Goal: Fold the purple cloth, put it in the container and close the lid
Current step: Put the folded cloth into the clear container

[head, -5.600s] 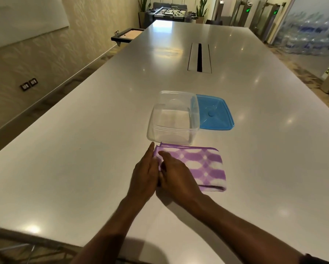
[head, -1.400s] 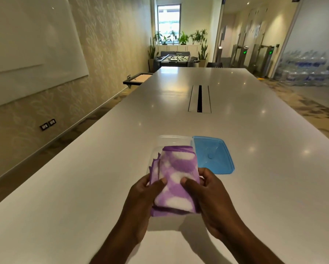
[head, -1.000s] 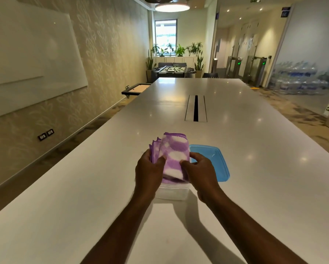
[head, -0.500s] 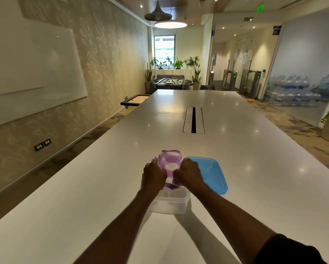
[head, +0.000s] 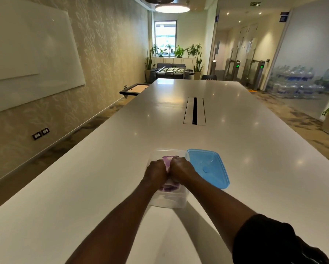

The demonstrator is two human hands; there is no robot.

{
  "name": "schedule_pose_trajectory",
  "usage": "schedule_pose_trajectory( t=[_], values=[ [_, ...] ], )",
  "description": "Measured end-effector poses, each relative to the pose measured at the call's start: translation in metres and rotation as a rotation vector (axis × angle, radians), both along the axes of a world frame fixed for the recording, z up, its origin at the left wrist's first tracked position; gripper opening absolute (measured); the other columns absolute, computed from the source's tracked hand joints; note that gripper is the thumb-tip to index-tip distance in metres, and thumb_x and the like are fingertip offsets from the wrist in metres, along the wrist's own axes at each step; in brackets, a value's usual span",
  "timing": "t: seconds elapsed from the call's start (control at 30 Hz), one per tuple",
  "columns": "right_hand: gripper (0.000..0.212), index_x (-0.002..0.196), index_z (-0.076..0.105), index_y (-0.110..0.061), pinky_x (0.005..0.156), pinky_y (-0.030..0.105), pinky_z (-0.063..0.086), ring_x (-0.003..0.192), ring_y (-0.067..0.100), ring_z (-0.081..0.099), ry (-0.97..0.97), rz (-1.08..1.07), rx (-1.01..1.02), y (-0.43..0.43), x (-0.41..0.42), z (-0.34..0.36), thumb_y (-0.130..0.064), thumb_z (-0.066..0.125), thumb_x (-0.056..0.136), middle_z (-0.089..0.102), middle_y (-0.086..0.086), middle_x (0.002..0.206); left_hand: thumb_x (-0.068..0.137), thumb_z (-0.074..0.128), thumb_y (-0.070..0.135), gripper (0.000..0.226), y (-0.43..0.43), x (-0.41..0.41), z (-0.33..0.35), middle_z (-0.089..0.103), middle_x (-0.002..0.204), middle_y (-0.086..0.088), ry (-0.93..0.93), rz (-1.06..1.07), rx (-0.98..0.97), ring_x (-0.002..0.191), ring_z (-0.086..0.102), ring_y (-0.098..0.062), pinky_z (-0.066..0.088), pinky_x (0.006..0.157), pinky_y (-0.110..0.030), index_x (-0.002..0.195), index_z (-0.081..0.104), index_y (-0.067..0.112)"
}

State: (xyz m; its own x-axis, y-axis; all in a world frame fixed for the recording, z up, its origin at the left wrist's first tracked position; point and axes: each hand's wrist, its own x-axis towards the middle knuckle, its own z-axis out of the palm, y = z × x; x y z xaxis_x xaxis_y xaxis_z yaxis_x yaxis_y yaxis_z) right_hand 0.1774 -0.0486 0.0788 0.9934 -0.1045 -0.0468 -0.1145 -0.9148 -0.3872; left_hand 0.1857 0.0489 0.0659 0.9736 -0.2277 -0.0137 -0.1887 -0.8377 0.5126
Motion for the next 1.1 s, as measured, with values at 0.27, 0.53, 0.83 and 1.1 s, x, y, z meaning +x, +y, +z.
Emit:
schedule_pose_trajectory(
  t=[0.27, 0.53, 0.83, 1.1],
  values=[
    [0.031, 0.118, 0.059, -0.007, 0.081, 0.035, 0.046, 0.105, 0.029, 0.062, 0.041, 0.007, -0.144, 0.004, 0.006, -0.013, -0.023, 0.050, 0.092, 0.065, 0.013, 0.117, 0.083, 0.062, 0.024, 0.032, -0.003, 0.011, -0.004, 0.067, 0.110, -0.019, 0.031, -0.024, 0.094, 0.100, 0.065, -0.031, 0.049, 0.082, -0.030, 0.107, 0.062, 0.003],
    [0.026, 0.113, 0.062, -0.007, 0.080, 0.036, 0.049, 0.103, 0.030, 0.063, 0.030, 0.085, -0.256, 0.004, 0.008, -0.010, -0.021, 0.055, 0.092, 0.064, 0.014, 0.114, 0.089, 0.055, 0.017, 0.025, -0.004, 0.014, -0.002, 0.066, 0.112, -0.017, -0.004, -0.091, 0.161, 0.103, 0.063, -0.030, 0.047, 0.083, -0.031, 0.109, 0.061, 0.004],
    [0.012, 0.092, 0.062, -0.006, 0.060, 0.033, 0.042, 0.083, 0.037, 0.066, -0.348, -0.031, -0.087, -0.021, -0.013, 0.022, -0.013, 0.061, 0.083, 0.068, 0.018, 0.093, 0.081, 0.058, 0.006, 0.009, -0.009, 0.006, 0.033, 0.068, 0.094, -0.023, -0.195, -0.056, 0.076, 0.083, 0.065, -0.036, 0.045, 0.062, -0.031, 0.086, 0.063, 0.000],
    [0.025, 0.108, 0.062, -0.010, 0.074, 0.035, 0.047, 0.099, 0.035, 0.062, -0.292, -0.232, -0.131, -0.107, -0.040, -0.019, -0.024, 0.054, 0.089, 0.065, 0.014, 0.110, 0.085, 0.048, 0.002, 0.048, -0.058, -0.042, 0.035, 0.054, 0.137, -0.014, -0.466, -0.212, -0.165, 0.126, 0.052, -0.026, 0.038, 0.106, -0.030, 0.132, 0.051, 0.006]
  ],
)
